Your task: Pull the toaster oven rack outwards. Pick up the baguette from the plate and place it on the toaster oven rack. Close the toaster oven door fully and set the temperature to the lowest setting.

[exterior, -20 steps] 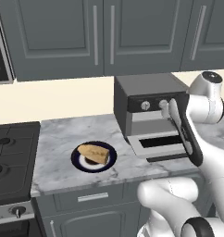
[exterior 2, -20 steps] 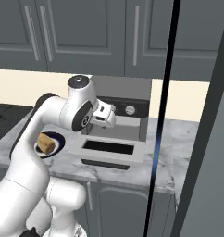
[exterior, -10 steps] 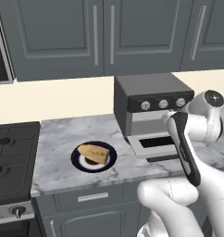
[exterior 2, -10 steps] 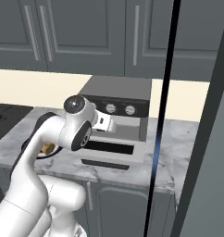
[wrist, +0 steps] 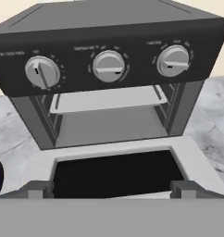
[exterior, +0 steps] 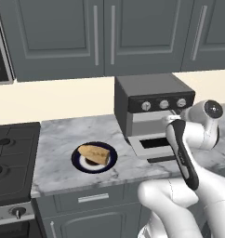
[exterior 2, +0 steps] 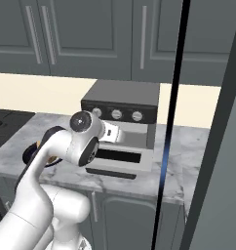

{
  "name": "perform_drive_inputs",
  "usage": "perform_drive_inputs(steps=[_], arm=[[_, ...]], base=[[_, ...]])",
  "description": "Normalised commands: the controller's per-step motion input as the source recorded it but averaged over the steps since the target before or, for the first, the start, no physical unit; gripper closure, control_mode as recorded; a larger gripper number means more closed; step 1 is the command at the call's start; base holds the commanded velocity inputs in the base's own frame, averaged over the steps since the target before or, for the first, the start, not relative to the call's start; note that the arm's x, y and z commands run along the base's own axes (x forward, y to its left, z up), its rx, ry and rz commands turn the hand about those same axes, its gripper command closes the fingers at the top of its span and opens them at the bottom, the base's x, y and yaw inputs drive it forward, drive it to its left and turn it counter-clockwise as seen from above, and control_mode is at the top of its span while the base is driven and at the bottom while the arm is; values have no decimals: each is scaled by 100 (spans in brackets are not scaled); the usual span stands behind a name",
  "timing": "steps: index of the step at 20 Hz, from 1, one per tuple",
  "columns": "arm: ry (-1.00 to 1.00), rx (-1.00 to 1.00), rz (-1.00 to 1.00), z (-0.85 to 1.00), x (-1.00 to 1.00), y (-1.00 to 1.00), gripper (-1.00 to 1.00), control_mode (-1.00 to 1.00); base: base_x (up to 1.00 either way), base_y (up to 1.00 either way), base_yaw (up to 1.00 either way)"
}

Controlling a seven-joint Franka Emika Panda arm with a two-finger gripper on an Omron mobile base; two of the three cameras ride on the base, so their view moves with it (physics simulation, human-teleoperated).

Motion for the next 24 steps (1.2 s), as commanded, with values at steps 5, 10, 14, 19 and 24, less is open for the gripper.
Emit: perform_drive_inputs(steps=[5,10,14,19,24], arm=[[0,5,0,0,18,-16,-100,-100],[0,9,0,0,28,-13,-100,-100],[0,5,0,-9,37,-2,-100,-100],[0,3,0,-17,43,-1,-100,-100],[0,2,0,-23,40,-5,-100,-100]], base=[[0,0,0],[0,0,0],[0,0,0],[0,0,0],[0,0,0]])
